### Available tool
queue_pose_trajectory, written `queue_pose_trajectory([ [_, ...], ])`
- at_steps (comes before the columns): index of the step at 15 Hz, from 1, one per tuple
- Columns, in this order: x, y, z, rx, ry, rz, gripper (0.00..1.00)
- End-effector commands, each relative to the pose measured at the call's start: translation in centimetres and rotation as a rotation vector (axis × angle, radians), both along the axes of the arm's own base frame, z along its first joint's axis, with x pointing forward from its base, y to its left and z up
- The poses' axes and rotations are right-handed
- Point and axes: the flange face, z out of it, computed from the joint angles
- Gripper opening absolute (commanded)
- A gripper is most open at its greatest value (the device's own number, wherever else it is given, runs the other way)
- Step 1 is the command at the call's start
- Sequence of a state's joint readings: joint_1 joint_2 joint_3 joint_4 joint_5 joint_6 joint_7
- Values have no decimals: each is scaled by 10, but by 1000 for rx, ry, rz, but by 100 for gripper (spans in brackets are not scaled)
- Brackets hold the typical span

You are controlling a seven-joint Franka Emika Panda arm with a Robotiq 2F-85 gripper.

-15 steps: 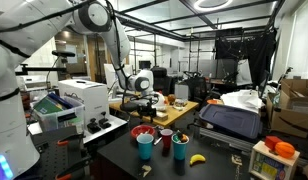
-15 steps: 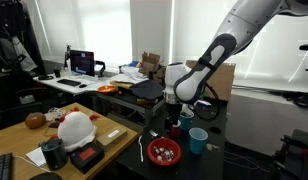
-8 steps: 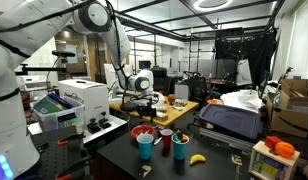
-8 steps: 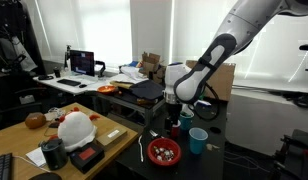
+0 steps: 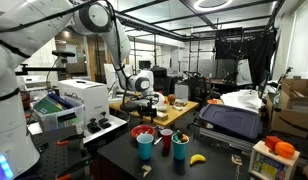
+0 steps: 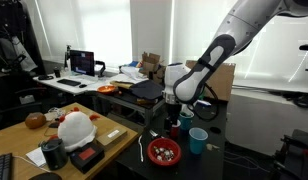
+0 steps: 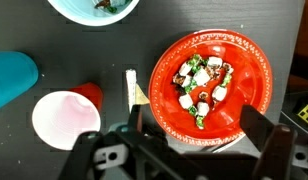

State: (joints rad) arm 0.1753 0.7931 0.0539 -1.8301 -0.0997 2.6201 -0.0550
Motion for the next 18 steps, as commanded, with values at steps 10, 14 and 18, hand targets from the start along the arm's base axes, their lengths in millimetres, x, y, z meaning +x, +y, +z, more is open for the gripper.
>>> queue_pose_trajectory([
  [10, 30, 45, -71, 126, 38, -52, 100],
  [14, 27, 46, -95, 126, 77, -112, 100],
  [18, 22, 31, -112, 102, 105, -177, 100],
])
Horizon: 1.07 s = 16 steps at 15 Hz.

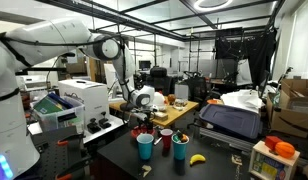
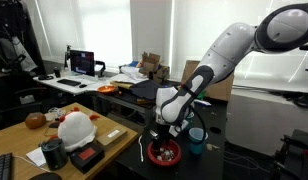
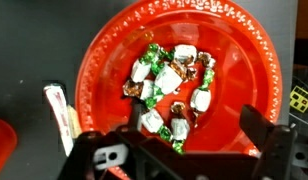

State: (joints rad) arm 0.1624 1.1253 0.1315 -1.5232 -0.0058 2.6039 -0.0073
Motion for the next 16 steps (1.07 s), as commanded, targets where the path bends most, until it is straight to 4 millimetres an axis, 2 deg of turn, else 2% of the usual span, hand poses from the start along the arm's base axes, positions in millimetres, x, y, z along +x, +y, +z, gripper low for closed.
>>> queue_pose_trajectory([
  [1, 2, -9, -8, -6, 47, -68, 100],
  [7, -5, -2, -16, 49, 102, -91, 100],
  [10, -7, -1, -22, 0, 106, -94, 100],
  [16, -7, -12, -25, -115, 82, -124, 100],
])
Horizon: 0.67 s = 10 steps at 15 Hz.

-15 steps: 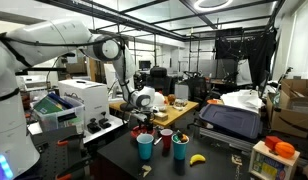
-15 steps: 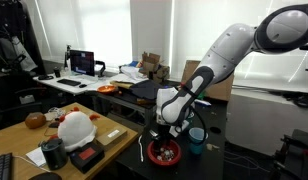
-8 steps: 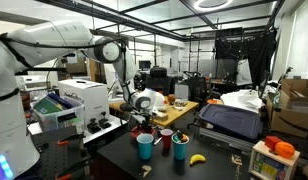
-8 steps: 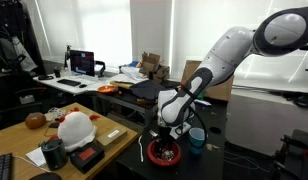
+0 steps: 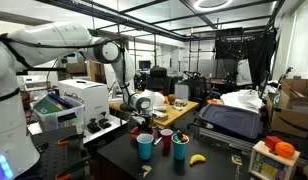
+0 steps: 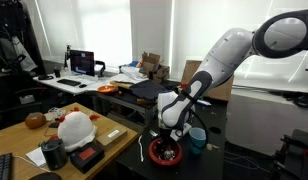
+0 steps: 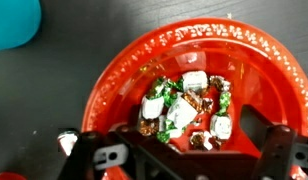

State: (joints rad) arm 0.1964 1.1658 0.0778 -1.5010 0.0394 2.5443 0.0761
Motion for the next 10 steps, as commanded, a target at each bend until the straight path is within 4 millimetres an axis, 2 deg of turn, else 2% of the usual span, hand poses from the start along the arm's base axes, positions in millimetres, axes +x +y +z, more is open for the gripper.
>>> queue_pose_trajectory([
  [1, 4, 0, 2, -77, 1, -15, 100],
  [2, 4, 0, 1, -83, 2, -16, 100],
  [3, 7, -1, 0, -82, 3, -12, 81],
  [10, 13, 2, 4, -76, -6, 14, 29],
])
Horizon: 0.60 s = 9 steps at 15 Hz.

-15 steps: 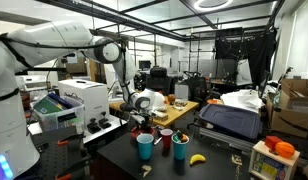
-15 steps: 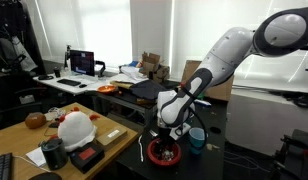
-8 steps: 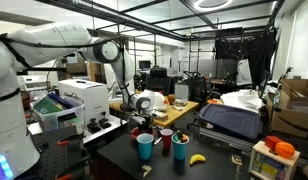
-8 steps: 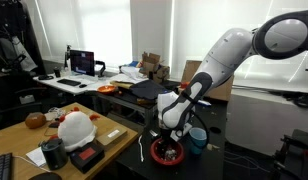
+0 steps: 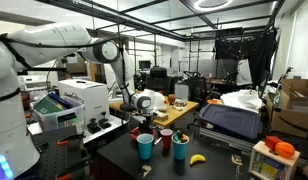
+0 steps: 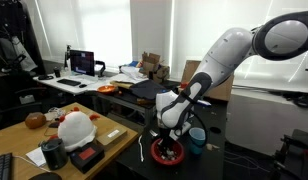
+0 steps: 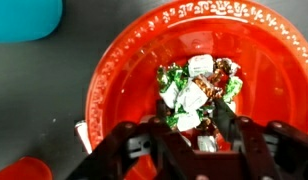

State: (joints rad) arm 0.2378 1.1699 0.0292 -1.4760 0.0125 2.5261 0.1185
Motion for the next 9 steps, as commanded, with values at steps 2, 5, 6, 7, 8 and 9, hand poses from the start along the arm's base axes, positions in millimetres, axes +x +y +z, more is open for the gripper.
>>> queue_pose_trajectory([
  [2, 8, 4, 3, -13, 6, 18, 14],
  [5, 10, 6, 6, 3, 13, 38, 1],
  [6, 11, 7, 8, 12, 18, 47, 0],
  [7, 11, 8, 9, 18, 22, 55, 0],
  [8, 10, 11, 11, 25, 29, 63, 0],
  [9, 10, 13, 12, 30, 35, 74, 0],
])
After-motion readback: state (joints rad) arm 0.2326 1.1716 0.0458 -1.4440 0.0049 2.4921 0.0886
